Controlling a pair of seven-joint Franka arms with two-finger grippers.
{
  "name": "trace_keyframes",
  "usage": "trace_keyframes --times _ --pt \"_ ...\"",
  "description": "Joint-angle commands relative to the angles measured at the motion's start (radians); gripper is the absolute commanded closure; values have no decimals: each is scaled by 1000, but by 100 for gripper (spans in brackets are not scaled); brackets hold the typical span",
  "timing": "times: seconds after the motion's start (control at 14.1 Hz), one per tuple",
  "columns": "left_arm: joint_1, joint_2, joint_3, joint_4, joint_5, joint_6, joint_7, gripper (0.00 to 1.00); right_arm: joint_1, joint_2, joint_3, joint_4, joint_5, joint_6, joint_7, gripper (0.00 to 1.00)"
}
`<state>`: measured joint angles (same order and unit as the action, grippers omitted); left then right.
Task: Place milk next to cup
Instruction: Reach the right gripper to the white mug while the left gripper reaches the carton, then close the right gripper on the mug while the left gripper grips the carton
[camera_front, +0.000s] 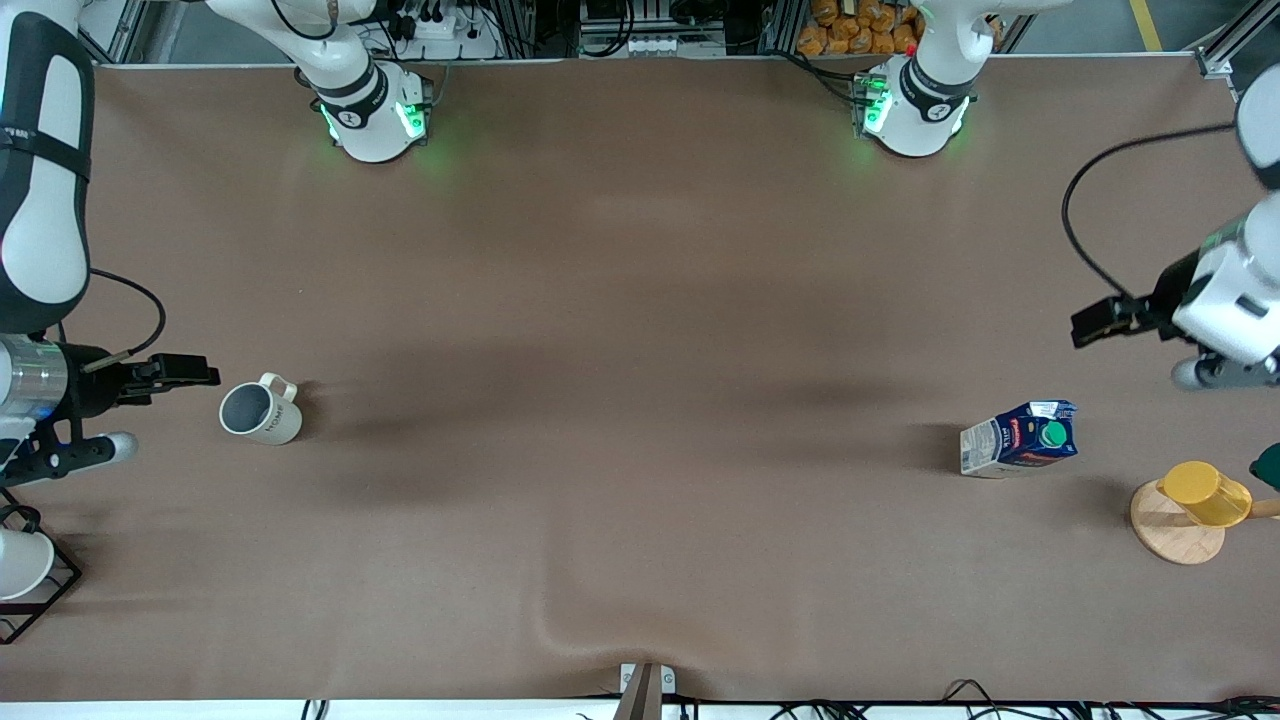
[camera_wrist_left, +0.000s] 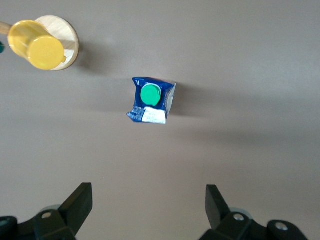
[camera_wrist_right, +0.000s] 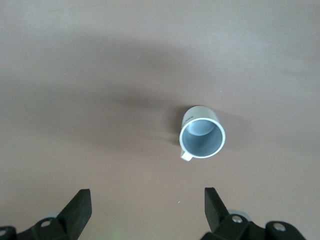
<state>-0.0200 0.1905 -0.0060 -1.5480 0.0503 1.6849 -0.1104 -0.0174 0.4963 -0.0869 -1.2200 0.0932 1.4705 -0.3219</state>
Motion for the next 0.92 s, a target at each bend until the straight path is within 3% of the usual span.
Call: trace_keyframes --times 0.0,0.5,0.85 --pt "11 53 6 20 -13 31 25 0 -9 -27 -4 -110 -26 109 15 0" --pt "63 204 8 14 -6 177 25 0 -39 -16 -4 -191 -24 203 1 0" --pt "46 244 3 17 -7 211 14 0 -70 -13 -4 -317 -26 365 -75 0"
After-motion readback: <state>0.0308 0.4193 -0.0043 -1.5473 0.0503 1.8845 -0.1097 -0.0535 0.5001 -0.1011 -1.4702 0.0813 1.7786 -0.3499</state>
